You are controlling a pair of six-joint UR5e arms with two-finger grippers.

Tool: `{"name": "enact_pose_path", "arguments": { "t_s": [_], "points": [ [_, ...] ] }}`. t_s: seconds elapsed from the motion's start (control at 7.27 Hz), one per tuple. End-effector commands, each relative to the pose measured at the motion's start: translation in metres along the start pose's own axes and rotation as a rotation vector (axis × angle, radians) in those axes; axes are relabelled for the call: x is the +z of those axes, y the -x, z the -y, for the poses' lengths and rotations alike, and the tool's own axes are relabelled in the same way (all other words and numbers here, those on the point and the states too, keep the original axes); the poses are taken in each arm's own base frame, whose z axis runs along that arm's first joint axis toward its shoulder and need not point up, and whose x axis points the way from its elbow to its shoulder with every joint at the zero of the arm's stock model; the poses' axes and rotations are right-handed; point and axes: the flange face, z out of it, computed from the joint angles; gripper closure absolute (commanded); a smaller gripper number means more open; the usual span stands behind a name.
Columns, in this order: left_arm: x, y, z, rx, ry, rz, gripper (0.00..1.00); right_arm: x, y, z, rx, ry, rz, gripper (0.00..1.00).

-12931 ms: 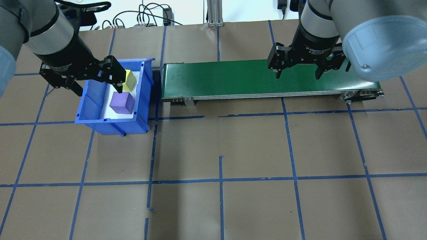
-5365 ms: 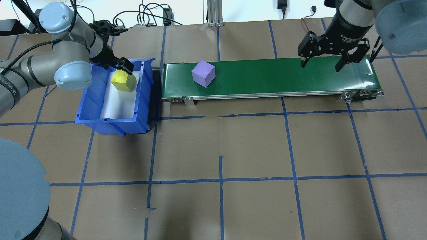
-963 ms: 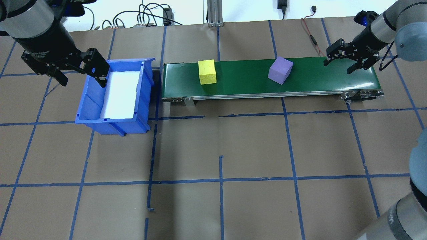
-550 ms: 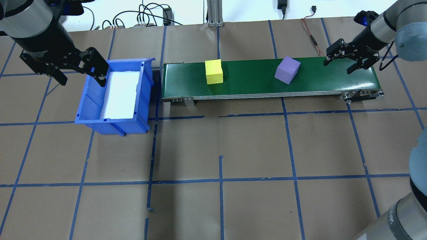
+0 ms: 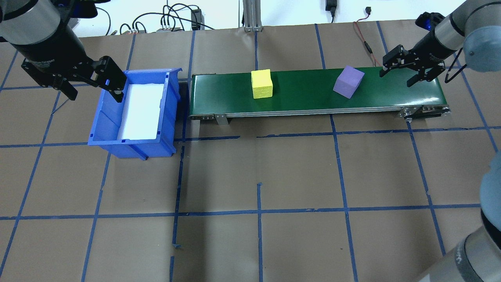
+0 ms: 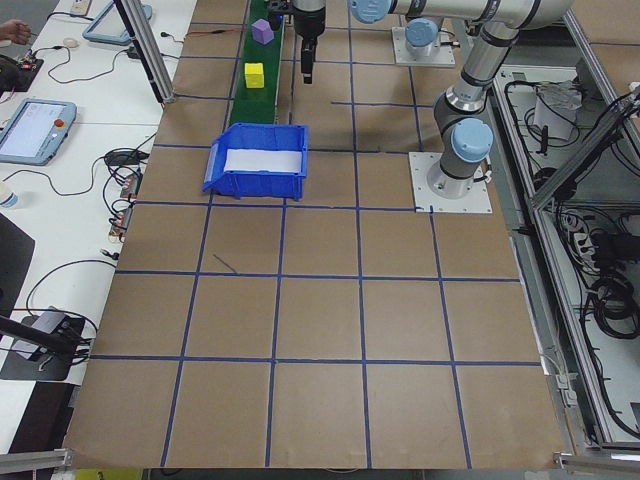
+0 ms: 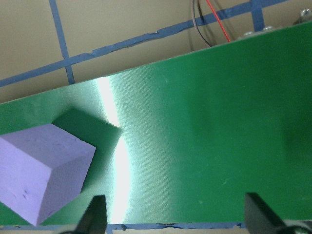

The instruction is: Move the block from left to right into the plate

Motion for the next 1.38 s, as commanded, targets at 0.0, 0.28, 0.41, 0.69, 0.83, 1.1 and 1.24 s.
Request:
{"name": "enact_pose_path", "arguments": {
  "t_s": [0.0,0.28,0.41,0.69,0.83,1.1,1.24],
  "points": [
    [0.001,0.000,0.001,0.000,-0.012,-0.003,0.00,0.001,0.000,0.002,-0.014,0.000,0.000,0.00],
    [0.004,0.000,0.001,0.002,-0.007,-0.001,0.00,0.002,-0.001,0.002,-0.011,0.002,0.000,0.00],
    [0.003,0.000,0.001,0.003,-0.008,0.000,0.00,0.004,-0.002,0.004,-0.010,0.005,0.001,0.00],
    [0.004,-0.001,0.001,0.000,-0.006,-0.005,0.00,0.004,-0.002,0.005,0.005,0.002,0.000,0.00],
    [0.006,-0.002,0.001,-0.013,-0.006,-0.012,0.00,0.005,-0.003,0.007,0.011,0.003,0.001,0.00],
    [-0.001,-0.002,-0.003,-0.017,-0.018,-0.005,0.00,0.006,-0.007,0.027,0.036,-0.010,-0.002,0.00],
    [0.001,-0.002,-0.006,-0.015,-0.014,-0.009,0.00,0.009,-0.008,0.030,0.039,-0.007,-0.001,0.00]
  ]
}}
